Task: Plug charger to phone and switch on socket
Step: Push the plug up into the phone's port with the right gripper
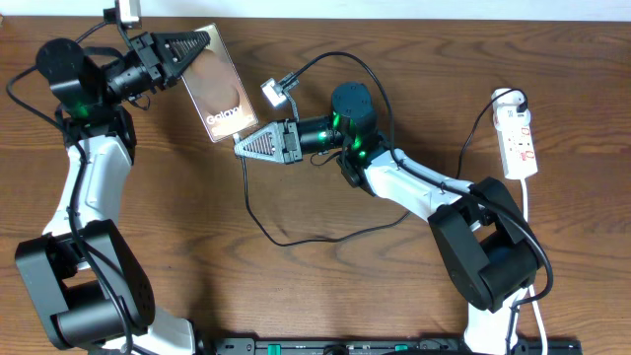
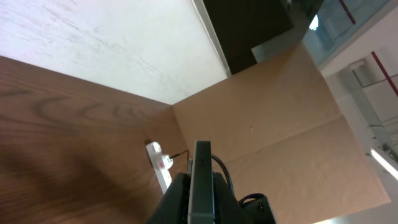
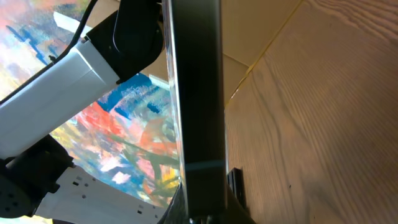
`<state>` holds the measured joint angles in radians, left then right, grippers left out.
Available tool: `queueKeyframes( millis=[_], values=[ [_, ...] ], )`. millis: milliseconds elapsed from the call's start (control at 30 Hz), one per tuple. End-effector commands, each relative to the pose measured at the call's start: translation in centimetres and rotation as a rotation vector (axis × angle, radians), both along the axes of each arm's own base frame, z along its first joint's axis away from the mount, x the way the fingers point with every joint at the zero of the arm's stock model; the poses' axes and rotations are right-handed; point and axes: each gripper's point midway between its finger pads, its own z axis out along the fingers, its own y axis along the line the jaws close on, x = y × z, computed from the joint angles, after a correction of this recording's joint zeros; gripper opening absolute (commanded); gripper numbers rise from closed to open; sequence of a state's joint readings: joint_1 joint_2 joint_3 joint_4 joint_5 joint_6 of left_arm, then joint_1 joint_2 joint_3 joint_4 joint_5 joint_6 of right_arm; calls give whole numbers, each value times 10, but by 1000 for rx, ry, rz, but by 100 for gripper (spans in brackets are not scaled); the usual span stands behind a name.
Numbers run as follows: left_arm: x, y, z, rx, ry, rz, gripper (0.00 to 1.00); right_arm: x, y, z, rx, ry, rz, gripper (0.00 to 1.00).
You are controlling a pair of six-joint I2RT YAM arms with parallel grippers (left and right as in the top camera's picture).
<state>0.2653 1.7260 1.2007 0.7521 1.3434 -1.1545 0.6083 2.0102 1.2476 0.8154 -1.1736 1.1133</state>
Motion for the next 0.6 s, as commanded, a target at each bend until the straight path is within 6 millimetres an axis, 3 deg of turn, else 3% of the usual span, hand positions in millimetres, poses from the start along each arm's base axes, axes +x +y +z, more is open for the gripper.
queueKeyframes(
  millis=[0, 567],
  values=[
    [-7, -3, 5, 20, -37, -25, 8, 2, 1, 1, 7, -23, -7, 1],
    [0, 1, 6, 23, -53, 21, 8, -2, 3, 1, 7, -23, 7, 1]
  ],
)
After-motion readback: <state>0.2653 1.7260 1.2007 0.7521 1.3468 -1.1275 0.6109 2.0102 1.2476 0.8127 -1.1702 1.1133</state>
